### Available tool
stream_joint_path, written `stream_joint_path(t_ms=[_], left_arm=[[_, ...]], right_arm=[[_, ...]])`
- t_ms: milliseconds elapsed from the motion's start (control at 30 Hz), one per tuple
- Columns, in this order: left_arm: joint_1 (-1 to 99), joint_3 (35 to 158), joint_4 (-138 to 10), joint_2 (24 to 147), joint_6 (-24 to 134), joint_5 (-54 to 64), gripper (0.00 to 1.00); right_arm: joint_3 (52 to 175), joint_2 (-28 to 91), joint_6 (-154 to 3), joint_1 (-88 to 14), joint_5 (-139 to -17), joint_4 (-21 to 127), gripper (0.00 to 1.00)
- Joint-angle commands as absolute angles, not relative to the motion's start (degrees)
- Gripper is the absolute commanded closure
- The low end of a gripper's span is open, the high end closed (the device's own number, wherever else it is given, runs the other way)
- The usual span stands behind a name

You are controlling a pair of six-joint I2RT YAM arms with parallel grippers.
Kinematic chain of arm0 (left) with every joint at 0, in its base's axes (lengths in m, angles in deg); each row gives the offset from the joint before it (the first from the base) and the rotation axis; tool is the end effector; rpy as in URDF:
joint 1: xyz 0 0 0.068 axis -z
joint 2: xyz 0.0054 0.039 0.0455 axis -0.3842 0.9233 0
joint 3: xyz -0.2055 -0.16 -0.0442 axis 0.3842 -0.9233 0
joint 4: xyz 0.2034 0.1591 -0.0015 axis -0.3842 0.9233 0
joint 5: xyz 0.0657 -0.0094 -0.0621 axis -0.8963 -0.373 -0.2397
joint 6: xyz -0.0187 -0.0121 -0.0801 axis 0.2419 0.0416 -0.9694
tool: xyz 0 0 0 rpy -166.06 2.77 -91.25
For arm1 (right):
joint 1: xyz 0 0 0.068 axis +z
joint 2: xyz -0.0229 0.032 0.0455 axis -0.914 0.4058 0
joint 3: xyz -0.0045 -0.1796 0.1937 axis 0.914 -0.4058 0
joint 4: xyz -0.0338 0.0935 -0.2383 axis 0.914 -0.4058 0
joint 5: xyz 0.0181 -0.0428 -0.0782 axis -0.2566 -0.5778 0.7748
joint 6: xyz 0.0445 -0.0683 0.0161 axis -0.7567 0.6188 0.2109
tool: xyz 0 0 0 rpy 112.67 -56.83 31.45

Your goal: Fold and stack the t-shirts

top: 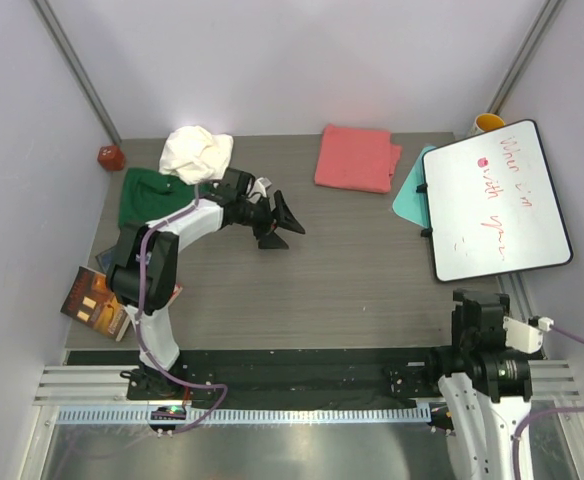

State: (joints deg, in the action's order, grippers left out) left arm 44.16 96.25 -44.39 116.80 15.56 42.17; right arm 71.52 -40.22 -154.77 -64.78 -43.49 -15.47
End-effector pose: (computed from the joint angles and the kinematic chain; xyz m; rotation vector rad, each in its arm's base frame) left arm 0.3556 -0.1961 0.1700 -0.3051 2.7090 -1.4528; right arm 0.0625 -0.0315 0.2119 1.6826 1.5063 0.2603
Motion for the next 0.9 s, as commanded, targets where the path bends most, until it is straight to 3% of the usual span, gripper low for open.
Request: stream_joint_path(t_ms=[0, 167, 367, 567, 700, 867], left_arm=[[45.8, 98.71, -45.94, 117.64, 15.04, 45.04, 0.28], [45.97, 99.32, -45.85, 117.03, 15.3, 45.39, 0.28], [45.97, 99.68, -45.06, 116.41, 16.09, 45.04, 0.27], [45.89, 99.76, -44.62, 117.03, 16.54, 45.3, 0.28], [45.71, 100.11, -44.18, 117.29, 16.8, 45.48, 0.28], [45.53, 100.64, -43.65, 117.73, 16.97, 45.39, 0.28]], right_arm=[[71.27, -30.27, -151.73, -64.83, -43.28, -9.79, 0.25], [75.14, -19.98, -154.62, -64.83, -36.25, -9.7, 0.15], [81.02, -5.23, -154.45, -64.91, -38.87, -8.29, 0.18], [88.4, 9.64, -142.06, -65.0, -39.59, -0.03, 0.19], [88.86, 11.06, -145.21, -68.51, -36.68, -0.46, 0.17], [91.91, 14.45, -148.12, -75.27, -36.06, -7.2, 0.22]])
